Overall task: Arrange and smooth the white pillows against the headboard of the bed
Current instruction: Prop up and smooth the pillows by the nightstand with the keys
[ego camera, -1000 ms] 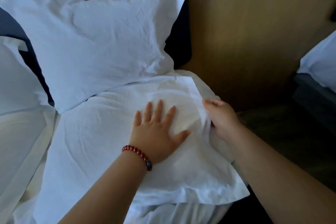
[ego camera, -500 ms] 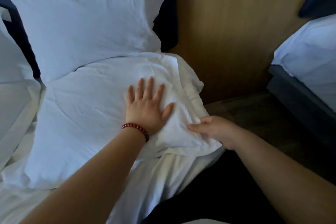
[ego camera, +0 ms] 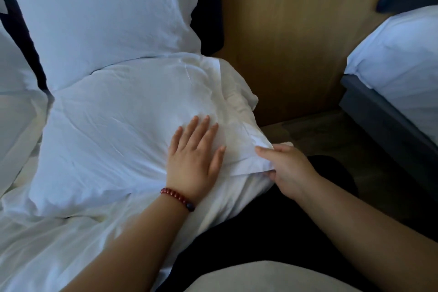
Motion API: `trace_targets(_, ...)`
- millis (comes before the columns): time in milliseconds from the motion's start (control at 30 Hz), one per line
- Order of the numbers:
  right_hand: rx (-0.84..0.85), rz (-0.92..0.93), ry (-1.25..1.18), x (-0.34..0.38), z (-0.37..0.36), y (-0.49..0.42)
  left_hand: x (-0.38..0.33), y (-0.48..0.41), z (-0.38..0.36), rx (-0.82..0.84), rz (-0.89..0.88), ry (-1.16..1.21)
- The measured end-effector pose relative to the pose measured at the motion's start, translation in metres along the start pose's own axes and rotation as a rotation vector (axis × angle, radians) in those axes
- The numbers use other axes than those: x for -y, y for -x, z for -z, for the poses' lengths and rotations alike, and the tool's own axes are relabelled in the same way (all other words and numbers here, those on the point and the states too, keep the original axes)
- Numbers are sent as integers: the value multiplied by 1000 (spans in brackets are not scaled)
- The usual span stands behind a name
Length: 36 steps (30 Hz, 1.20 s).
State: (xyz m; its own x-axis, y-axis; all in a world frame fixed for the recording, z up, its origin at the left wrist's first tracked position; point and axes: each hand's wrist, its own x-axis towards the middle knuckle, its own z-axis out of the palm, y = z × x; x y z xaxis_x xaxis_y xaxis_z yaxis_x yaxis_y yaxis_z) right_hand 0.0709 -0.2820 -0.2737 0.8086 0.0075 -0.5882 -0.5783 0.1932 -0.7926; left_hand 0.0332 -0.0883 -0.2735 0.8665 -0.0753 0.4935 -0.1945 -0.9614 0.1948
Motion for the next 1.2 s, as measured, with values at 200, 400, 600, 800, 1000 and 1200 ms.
trace_targets(200, 234, -244, -397, -24, -29, 30, -18, 55, 25, -170, 496, 640)
trace_targets(400, 173, -180, -253, -30, -51, 47, 3, 96, 28, -201, 1156, 900)
trace_targets(600, 126, -112, -282, -37, -44, 56, 2, 84, 38, -208, 1431, 1498)
trace_targets(800, 236, -130, -196, -37, -74, 56, 13, 79, 40, -389, 1489, 1736)
trace_targets(1000, 146, -93, -53, -41, -60, 66, 19, 93, 47, -393, 1535, 1666)
trace_targets(1200, 363, 20, 54, -30, -71, 83, 58, 100, 71, -646, 1477, 1776)
